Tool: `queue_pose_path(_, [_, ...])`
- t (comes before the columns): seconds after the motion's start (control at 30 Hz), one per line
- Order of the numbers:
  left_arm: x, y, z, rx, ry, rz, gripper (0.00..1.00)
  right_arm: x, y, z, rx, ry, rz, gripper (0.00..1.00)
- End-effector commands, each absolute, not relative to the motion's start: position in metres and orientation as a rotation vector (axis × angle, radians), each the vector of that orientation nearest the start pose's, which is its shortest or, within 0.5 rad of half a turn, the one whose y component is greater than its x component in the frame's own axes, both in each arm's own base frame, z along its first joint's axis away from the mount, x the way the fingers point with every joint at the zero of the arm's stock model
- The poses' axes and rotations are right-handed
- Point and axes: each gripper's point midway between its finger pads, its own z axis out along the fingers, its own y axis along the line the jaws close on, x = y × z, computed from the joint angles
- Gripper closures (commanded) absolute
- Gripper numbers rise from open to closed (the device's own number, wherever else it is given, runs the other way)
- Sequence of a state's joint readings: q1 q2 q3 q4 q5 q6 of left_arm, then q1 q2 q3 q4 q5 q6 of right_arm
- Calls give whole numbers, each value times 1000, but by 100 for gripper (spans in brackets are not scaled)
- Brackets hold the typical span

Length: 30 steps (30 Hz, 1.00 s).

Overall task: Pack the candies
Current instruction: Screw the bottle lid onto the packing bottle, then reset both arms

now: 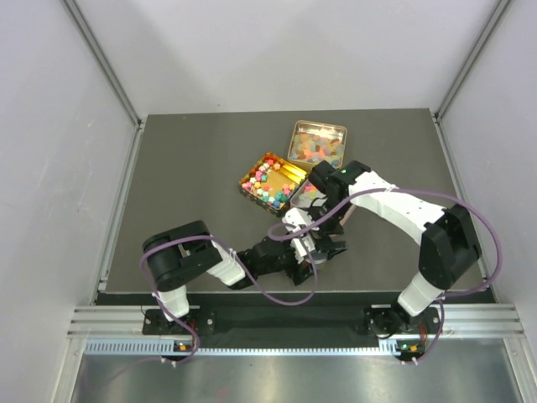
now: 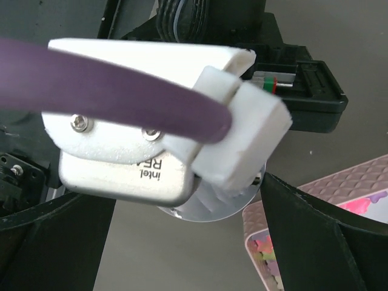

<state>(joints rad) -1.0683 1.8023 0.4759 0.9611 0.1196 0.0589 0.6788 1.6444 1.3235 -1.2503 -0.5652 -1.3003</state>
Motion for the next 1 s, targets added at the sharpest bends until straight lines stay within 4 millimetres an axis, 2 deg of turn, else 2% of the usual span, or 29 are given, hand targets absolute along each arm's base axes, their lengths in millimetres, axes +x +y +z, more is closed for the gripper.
queue_pose_path(0.0, [187, -347, -14, 1184, 1780, -654, 75, 147, 208, 129, -2365, 1653, 845, 0])
queue_pose_path(0.3, [198, -344, -13, 1153, 1779, -619, 75, 135, 191, 131, -2362, 1723, 811, 0])
queue_pose_path(0.73, [192, -346, -16, 1169, 1802, -655, 73, 124, 180, 131, -2363, 1768, 816, 0])
queue_pose_path(0.77, [190, -345, -18, 1183, 1804, -655, 70, 123, 178, 132, -2368, 1777, 808, 0])
queue_pose_path(0.8, [188, -346, -19, 1204, 1799, -659, 63, 127, 176, 135, -2372, 1777, 775, 0])
queue_pose_path(0.83, [187, -346, -21, 1218, 1807, -660, 32, 130, 175, 138, -2367, 1776, 753, 0])
queue_pose_path(0.9, [187, -346, -22, 1229, 1807, -642, 2, 139, 173, 148, -2339, 1784, 716, 0])
queue_pose_path(0.97, [186, -346, -20, 1234, 1791, -623, 1, 149, 172, 156, -2308, 1797, 681, 0])
